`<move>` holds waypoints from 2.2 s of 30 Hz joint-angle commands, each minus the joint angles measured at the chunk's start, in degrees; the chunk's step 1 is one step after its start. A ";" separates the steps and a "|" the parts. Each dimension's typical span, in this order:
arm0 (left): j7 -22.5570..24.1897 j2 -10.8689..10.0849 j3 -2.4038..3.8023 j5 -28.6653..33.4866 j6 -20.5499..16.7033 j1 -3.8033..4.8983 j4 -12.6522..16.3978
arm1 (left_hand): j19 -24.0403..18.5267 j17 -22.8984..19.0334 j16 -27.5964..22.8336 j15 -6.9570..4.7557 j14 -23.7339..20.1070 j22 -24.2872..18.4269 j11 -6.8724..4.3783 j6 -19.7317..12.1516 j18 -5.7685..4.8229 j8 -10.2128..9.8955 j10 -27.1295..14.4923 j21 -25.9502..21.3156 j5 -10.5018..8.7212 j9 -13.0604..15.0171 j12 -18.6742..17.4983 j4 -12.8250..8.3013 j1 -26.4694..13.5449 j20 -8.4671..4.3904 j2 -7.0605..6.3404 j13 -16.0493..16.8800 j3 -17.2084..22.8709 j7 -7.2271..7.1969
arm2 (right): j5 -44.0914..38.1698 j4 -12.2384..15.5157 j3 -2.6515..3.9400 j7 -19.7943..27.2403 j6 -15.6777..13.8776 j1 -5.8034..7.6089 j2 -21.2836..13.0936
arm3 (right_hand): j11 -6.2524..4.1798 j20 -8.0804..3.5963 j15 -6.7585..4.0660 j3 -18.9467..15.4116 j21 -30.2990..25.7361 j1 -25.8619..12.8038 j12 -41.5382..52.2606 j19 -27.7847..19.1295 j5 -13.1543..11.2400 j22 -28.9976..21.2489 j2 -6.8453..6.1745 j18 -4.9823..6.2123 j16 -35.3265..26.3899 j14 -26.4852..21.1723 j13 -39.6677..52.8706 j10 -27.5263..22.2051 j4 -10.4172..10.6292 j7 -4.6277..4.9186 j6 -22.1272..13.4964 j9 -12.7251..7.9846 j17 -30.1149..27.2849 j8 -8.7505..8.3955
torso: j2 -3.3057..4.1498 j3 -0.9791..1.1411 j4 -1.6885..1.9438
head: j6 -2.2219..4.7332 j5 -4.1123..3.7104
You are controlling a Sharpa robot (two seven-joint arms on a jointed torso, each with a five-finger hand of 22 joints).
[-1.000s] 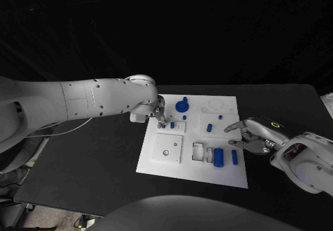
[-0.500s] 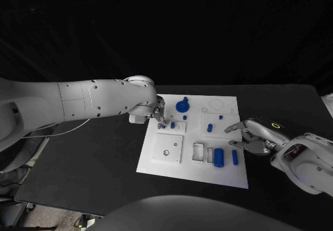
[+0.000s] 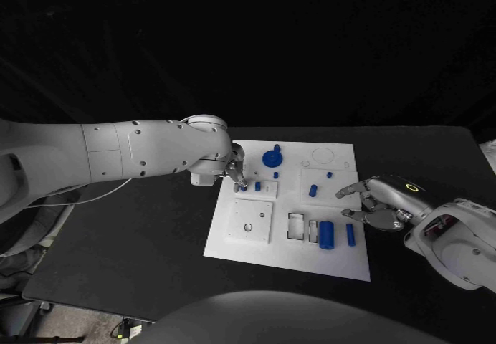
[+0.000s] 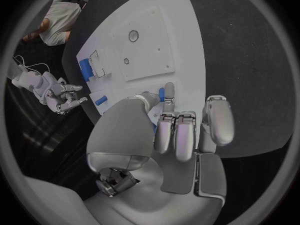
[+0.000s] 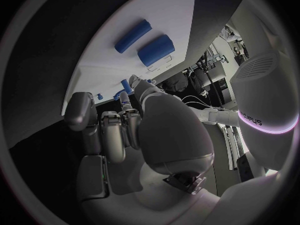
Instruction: Assemble the parts on the task board
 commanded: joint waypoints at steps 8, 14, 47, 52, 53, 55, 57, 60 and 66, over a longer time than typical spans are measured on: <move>-5.85 -1.07 -0.02 -1.34 -3.79 -0.02 1.34 | -0.38 15.10 0.14 0.04 6.06 10.47 -0.27 1.63 0.74 0.32 3.13 -0.25 0.13 0.15 -0.41 -4.51 0.11 0.08 0.39 12.53 4.72 -2.13 | -0.57 -0.08 -0.02 0.00 0.32 -0.07 0.02 | 0.18 -0.04 0.38 0.26 -0.24 0.75 -0.47 -0.41 0.39 7.61 0.04 0.32 -0.26 4.93 5.02 -0.46 0.03 0.09 0.41 0.10 13.74 0.07 | 0.00 0.00 0.00 | 0.00 0.05; -4.95 -1.48 -0.02 -1.42 -4.53 -0.02 2.15 | -0.43 15.10 0.14 0.06 6.06 10.45 -0.26 1.68 0.76 0.29 3.03 -0.33 -0.06 0.21 -0.51 -4.44 -0.02 0.10 0.31 12.43 4.78 -2.13 | -0.56 -0.13 -0.02 -0.01 0.34 -0.09 0.03 | 0.18 -0.03 0.38 0.27 -0.27 0.76 -0.62 -0.43 0.39 7.61 0.04 0.33 -0.27 4.92 4.83 -0.60 0.03 0.10 0.40 0.10 13.73 0.05 | -0.02 0.02 -0.01 | 0.00 0.22; -4.28 -1.31 -0.02 -1.34 -5.29 -0.78 1.82 | -0.68 15.10 0.14 0.09 6.06 10.35 -0.26 1.66 0.83 0.15 2.81 -0.65 -0.45 0.28 -0.74 -4.35 -0.17 0.14 0.24 12.23 4.98 -2.13 | -0.56 -0.19 -0.02 0.13 0.03 -0.37 0.02 | 0.21 0.00 0.41 0.33 -0.41 0.80 -1.01 -0.51 0.40 7.57 0.04 0.35 -0.34 4.87 4.37 -0.95 0.02 0.13 0.37 0.09 13.67 -0.01 | 0.02 0.03 -0.01 | 0.00 0.09; -4.07 -1.25 -0.02 -1.42 -5.51 -0.82 1.70 | -0.71 15.10 0.14 0.10 6.06 10.33 -0.25 1.65 0.84 0.10 2.72 -0.70 -0.54 0.30 -0.83 -4.34 -0.19 0.16 0.23 12.14 5.05 -2.13 | -0.56 -0.17 -0.02 0.17 -0.04 -0.39 0.02 | 0.21 0.00 0.41 0.33 -0.41 0.80 -1.01 -0.51 0.40 7.57 0.04 0.35 -0.34 4.87 4.37 -0.95 0.02 0.13 0.37 0.09 13.67 -0.01 | 0.03 0.01 -0.04 | 0.00 0.01; -4.03 -1.25 -0.02 -1.49 -5.58 -0.84 1.68 | -0.73 15.10 0.14 0.10 6.06 10.33 -0.25 1.64 0.84 0.08 2.70 -0.72 -0.59 0.30 -0.85 -4.33 -0.20 0.16 0.23 12.13 5.08 -2.13 | -0.56 -0.17 -0.02 0.17 -0.06 -0.40 0.02 | 0.21 0.00 0.41 0.33 -0.41 0.80 -1.01 -0.51 0.40 7.57 0.04 0.35 -0.34 4.87 4.37 -0.95 0.02 0.13 0.37 0.09 13.67 -0.01 | 0.03 0.01 -0.04 | 0.00 -0.01; -3.97 -1.24 -0.02 -1.69 -5.69 -0.87 1.65 | -0.77 15.10 0.14 0.11 6.06 10.31 -0.24 1.64 0.85 0.04 2.66 -0.77 -0.69 0.32 -0.89 -4.32 -0.23 0.17 0.23 12.09 5.13 -2.12 | -0.56 -0.17 -0.02 0.18 -0.09 -0.40 0.00 | 0.21 0.00 0.41 0.33 -0.41 0.80 -1.01 -0.51 0.40 7.57 0.04 0.35 -0.34 4.87 4.37 -0.95 0.02 0.13 0.37 0.09 13.67 -0.01 | 0.02 0.01 -0.04 | 0.00 -0.04; -3.91 -1.23 -0.02 -1.86 -5.76 -0.92 1.62 | -0.77 15.10 0.14 0.11 6.06 10.31 -0.24 1.64 0.85 0.04 2.66 -0.77 -0.69 0.32 -0.89 -4.32 -0.23 0.17 0.23 12.09 5.13 -2.12 | -0.56 -0.17 -0.02 0.18 -0.10 -0.41 -0.01 | 0.21 0.00 0.41 0.33 -0.41 0.80 -1.01 -0.51 0.40 7.57 0.04 0.35 -0.34 4.87 4.37 -0.95 0.02 0.13 0.37 0.09 13.67 -0.01 | 0.01 0.02 -0.04 | 0.00 -0.03; -3.84 -1.22 -0.02 -2.03 -5.75 -1.01 1.59 | -0.77 15.10 0.14 0.11 6.06 10.31 -0.23 1.64 0.85 -0.01 2.65 -0.78 -0.81 0.33 -0.90 -4.30 -0.26 0.19 0.23 12.08 5.19 -2.12 | -0.56 -0.18 -0.02 0.17 -0.10 -0.43 -0.03 | 0.22 0.01 0.41 0.35 -0.50 0.81 -1.08 -0.56 0.40 7.55 0.02 0.37 -0.40 4.82 4.31 -1.00 0.02 0.14 0.38 0.10 13.61 -0.02 | 0.01 0.02 -0.04 | 0.00 -0.02; -3.72 -1.19 -0.02 -2.14 -5.64 -1.12 1.58 | -0.84 15.10 0.14 0.12 6.06 10.29 -0.22 1.64 0.87 -0.05 2.58 -0.86 -0.95 0.35 -0.97 -4.27 -0.30 0.20 0.22 12.02 5.23 -2.11 | -0.56 -0.21 -0.02 0.09 -0.06 -0.46 -0.03 | 0.22 0.01 0.41 0.35 -0.50 0.81 -1.08 -0.56 0.40 7.55 0.02 0.37 -0.40 4.82 4.31 -1.00 0.02 0.14 0.38 0.10 13.61 -0.02 | 0.00 0.02 -0.01 | 0.00 -0.01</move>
